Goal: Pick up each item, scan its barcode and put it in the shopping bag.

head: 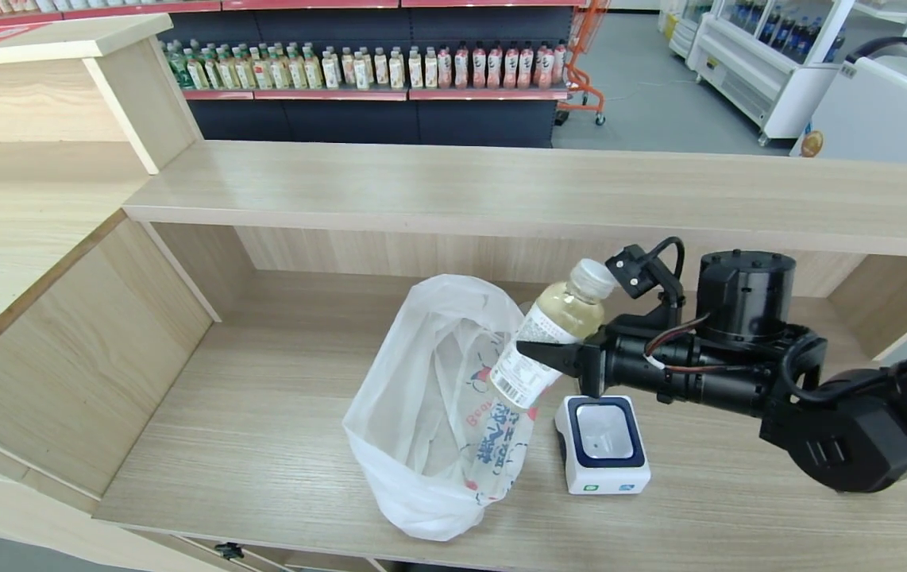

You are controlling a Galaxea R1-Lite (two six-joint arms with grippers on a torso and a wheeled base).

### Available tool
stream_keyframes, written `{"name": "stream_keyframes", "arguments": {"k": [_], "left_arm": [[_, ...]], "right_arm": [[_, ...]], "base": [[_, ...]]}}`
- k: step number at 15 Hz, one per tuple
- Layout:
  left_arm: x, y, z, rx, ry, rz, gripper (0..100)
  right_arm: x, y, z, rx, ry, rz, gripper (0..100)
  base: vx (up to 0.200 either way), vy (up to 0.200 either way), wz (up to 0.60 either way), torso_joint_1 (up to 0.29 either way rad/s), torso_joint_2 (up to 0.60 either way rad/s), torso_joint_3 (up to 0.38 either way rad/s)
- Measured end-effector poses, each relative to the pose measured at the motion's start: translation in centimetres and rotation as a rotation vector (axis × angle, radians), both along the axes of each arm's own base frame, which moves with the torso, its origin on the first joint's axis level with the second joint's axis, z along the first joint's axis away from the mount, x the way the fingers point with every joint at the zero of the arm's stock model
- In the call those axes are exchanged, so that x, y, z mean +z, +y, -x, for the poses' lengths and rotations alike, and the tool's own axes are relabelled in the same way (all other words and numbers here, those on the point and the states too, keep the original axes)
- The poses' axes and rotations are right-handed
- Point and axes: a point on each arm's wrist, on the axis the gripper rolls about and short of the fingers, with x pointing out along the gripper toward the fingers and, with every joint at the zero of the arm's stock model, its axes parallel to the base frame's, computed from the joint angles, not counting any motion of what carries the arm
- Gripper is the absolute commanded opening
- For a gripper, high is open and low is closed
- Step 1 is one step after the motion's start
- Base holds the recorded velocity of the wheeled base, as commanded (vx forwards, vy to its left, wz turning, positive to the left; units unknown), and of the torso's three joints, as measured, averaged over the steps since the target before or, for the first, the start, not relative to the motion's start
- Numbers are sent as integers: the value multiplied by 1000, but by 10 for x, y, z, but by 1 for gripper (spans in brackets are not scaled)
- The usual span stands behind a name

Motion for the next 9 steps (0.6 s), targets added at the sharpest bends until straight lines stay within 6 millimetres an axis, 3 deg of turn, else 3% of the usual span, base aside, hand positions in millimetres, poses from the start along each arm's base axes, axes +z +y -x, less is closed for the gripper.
{"name": "stream_keyframes", "arguments": {"k": [3,9], "left_arm": [[0,0,0,-1,0,0,100],[0,0,0,1,0,-3,100]], "right_arm": [[-3,17,-10,25,-5,-20,0],[-36,32,-31,25,-3,-3,0]], "base": [[0,200,0,12,6,-2],[0,0,0,0,0,0]]}}
